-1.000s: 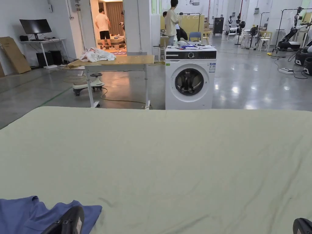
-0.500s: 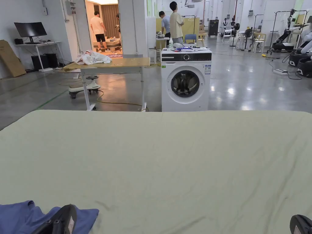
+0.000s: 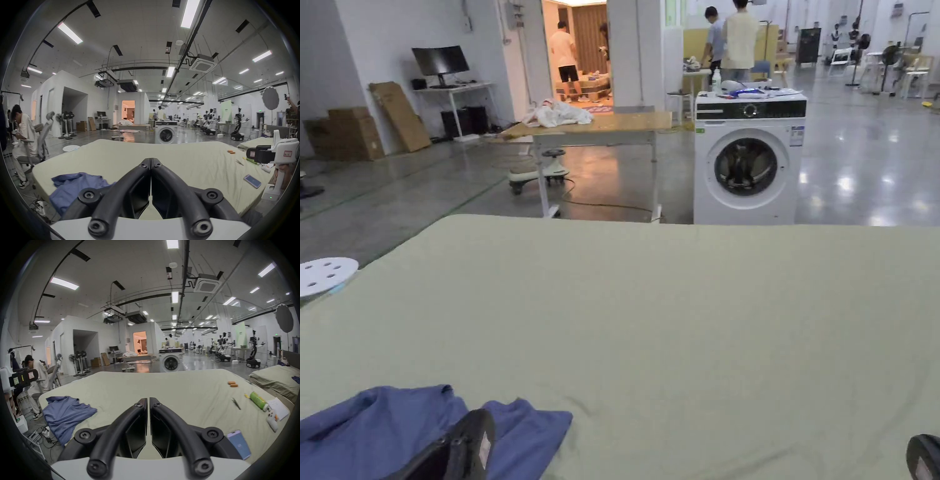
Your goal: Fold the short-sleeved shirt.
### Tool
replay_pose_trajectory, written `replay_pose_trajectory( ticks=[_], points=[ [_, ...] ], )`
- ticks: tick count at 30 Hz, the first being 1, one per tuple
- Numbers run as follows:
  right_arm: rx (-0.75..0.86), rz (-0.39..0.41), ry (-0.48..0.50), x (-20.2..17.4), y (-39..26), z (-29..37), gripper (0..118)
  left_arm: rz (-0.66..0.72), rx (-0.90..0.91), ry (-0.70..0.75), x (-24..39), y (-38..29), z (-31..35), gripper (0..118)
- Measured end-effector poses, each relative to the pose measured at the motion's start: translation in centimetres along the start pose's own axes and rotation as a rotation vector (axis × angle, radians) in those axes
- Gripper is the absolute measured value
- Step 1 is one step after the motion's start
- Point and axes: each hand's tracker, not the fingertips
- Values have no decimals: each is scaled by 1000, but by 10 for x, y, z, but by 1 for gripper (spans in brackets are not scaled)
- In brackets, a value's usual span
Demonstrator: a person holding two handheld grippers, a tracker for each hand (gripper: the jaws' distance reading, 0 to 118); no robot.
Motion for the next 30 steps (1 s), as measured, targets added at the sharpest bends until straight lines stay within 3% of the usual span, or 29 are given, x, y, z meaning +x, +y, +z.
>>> replay_pose_trajectory(
  ticks=[6,10,12,13,14,16,21,25,28,30],
  points=[
    [-35,1,187,-48,-8,-33,2,0,-24,141,-38,3,27,0],
    [-50,13,252,-67,-14,-43,2,-56,-92,211,-62,-6,32,9],
    [-63,13,271,-72,-17,-46,2,-56,-188,178,-75,-12,27,23],
    [-68,15,277,-73,-18,-46,2,-30,-227,153,-87,-16,18,38],
    [-74,18,282,-73,-19,-46,2,9,-284,130,-98,-22,6,64],
    [-83,29,285,-71,-22,-44,2,74,-385,76,-122,-42,-25,89],
    [-139,58,233,-59,-29,-38,2,174,-580,34,-174,-96,-123,91],
    [-192,57,161,-41,-35,-29,2,68,-734,88,-203,-140,-200,90],
    [-212,51,98,-28,-41,-20,2,114,-860,67,-213,-167,-233,81],
    [-252,1,67,-18,-47,-20,2,111,-993,57,-210,-188,-243,75]
  ],
)
